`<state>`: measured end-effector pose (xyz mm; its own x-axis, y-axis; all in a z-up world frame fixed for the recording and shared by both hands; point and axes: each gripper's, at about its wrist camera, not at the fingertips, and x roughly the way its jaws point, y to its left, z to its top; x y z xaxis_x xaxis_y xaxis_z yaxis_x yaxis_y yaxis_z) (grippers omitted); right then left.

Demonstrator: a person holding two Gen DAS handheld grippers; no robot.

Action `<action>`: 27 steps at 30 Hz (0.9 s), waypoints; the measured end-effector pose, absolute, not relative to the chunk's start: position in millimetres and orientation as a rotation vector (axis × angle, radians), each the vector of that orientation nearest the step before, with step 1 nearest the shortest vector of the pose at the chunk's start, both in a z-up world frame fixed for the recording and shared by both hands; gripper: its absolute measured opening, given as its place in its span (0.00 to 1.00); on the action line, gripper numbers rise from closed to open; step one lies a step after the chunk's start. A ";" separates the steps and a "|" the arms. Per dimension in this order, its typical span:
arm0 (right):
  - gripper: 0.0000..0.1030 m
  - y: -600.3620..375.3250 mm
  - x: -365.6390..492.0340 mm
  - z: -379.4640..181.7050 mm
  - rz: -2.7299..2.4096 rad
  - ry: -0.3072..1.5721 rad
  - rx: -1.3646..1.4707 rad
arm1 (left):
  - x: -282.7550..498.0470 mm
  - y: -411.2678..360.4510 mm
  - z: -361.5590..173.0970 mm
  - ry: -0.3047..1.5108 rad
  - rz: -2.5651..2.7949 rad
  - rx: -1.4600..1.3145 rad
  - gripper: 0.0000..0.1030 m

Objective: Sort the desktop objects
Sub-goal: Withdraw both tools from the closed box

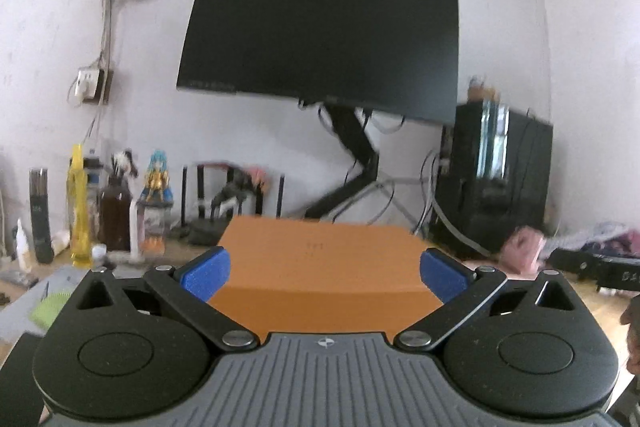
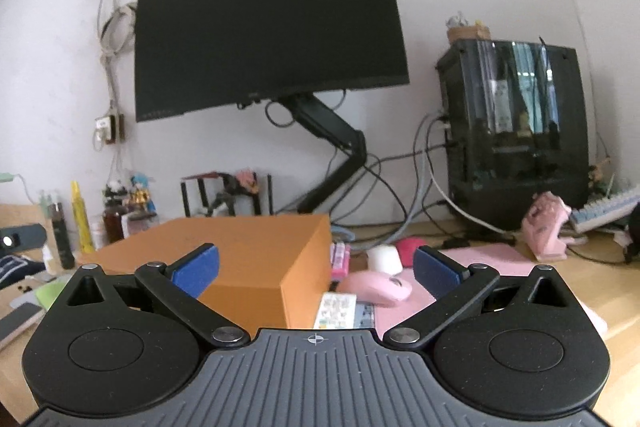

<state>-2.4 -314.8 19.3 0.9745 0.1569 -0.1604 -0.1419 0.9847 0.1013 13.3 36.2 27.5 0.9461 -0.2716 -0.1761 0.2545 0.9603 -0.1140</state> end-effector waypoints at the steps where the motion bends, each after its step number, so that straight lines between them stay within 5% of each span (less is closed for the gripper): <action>1: 1.00 -312.9 -2.5 17.4 0.149 0.186 0.079 | 15.7 34.2 24.4 0.218 -0.262 -0.084 1.00; 27: 1.00 -285.9 -6.9 2.8 0.196 0.327 0.063 | 18.5 46.7 7.3 0.285 -0.132 -0.069 1.00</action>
